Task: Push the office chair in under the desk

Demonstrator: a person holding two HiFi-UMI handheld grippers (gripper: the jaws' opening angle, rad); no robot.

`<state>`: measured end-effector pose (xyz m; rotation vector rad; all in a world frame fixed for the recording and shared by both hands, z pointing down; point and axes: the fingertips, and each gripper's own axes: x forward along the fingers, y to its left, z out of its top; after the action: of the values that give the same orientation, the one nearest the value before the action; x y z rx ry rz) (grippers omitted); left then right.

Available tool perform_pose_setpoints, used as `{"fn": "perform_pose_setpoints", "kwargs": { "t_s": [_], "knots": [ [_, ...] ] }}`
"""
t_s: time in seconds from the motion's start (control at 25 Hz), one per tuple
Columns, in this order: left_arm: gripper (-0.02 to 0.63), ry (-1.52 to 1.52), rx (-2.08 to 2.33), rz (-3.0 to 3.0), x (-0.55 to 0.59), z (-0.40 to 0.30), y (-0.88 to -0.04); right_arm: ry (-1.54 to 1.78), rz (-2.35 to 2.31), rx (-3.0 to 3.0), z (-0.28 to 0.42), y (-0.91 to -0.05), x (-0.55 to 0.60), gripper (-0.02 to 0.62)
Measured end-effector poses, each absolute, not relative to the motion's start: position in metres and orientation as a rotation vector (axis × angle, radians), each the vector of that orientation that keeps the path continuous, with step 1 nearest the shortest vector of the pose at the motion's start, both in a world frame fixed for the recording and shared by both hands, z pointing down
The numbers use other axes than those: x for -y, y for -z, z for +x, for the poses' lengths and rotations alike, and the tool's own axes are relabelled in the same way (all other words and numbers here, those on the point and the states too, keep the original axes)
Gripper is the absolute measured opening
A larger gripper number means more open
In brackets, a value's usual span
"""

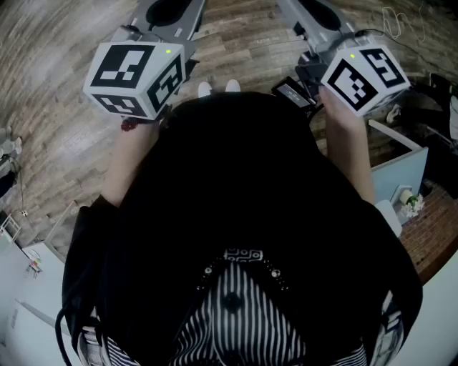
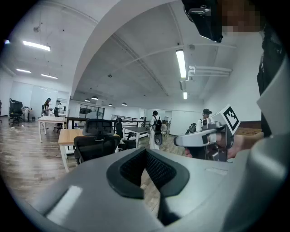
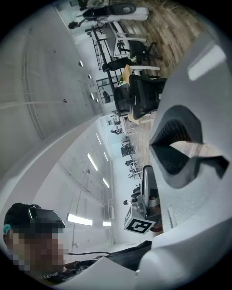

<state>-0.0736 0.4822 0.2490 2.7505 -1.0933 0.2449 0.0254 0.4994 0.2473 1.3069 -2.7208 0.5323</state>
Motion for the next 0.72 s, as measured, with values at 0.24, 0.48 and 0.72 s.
{"fn": "perform_pose_setpoints", "kwargs": {
  "t_s": [0.24, 0.48, 0.72],
  "knots": [
    [0.0, -0.221, 1.084, 2.728, -0.478, -0.063, -0.249, -0.361, 1.291, 2.715, 0.025, -0.245, -0.501, 0.0],
    [-0.002, -0.192, 1.103, 2.718, -0.484, -0.048, -0.251, -0.296, 1.333, 2.731, 0.042, -0.247, -0.516, 0.0],
    [-0.003, -0.156, 1.07, 2.735, -0.482, -0.022, -0.258, -0.373, 1.357, 2.721, 0.053, -0.259, -0.511, 0.0]
  ]
}}
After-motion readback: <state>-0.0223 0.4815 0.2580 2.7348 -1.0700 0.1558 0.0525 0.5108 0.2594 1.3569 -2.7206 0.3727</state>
